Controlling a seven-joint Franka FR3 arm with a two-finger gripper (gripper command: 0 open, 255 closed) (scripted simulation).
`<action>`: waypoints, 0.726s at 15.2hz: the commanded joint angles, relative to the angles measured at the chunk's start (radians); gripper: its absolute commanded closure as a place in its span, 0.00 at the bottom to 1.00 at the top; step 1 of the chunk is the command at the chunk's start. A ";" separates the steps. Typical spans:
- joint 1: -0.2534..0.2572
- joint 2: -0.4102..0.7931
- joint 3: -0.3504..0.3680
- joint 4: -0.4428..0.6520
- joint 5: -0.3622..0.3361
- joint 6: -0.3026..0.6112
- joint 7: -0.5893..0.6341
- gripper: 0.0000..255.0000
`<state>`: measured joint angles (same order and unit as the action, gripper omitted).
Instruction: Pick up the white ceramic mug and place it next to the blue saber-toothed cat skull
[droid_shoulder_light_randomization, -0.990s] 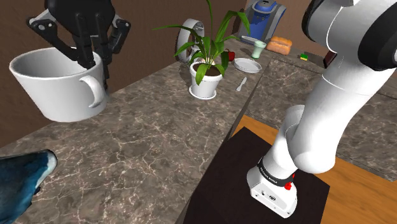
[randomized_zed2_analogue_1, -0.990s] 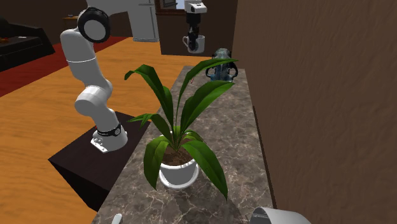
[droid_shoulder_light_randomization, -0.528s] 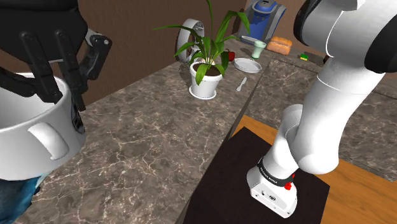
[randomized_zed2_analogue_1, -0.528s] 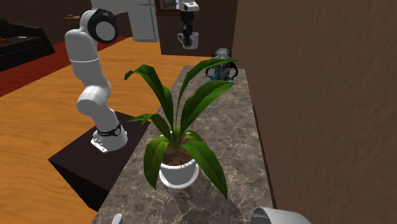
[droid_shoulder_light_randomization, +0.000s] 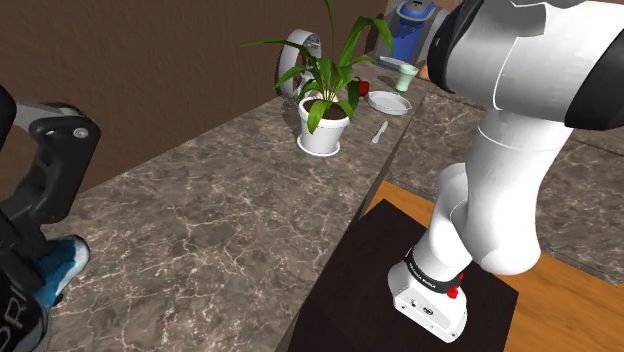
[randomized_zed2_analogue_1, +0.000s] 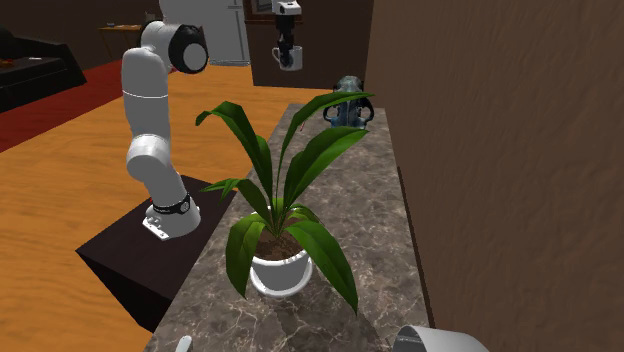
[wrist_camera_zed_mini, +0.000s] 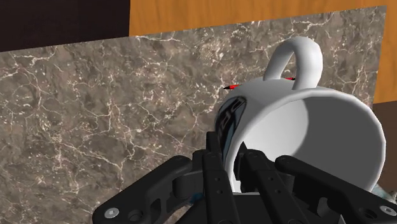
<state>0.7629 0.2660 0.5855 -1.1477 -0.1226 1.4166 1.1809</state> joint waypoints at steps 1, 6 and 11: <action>0.056 0.051 0.014 0.062 -0.035 -0.018 0.055 1.00; 0.262 0.245 0.018 0.351 -0.156 -0.126 0.168 1.00; 0.296 0.270 0.017 0.344 -0.167 -0.096 0.199 1.00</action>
<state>1.0811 0.5596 0.5951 -0.7434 -0.3025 1.2855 1.3742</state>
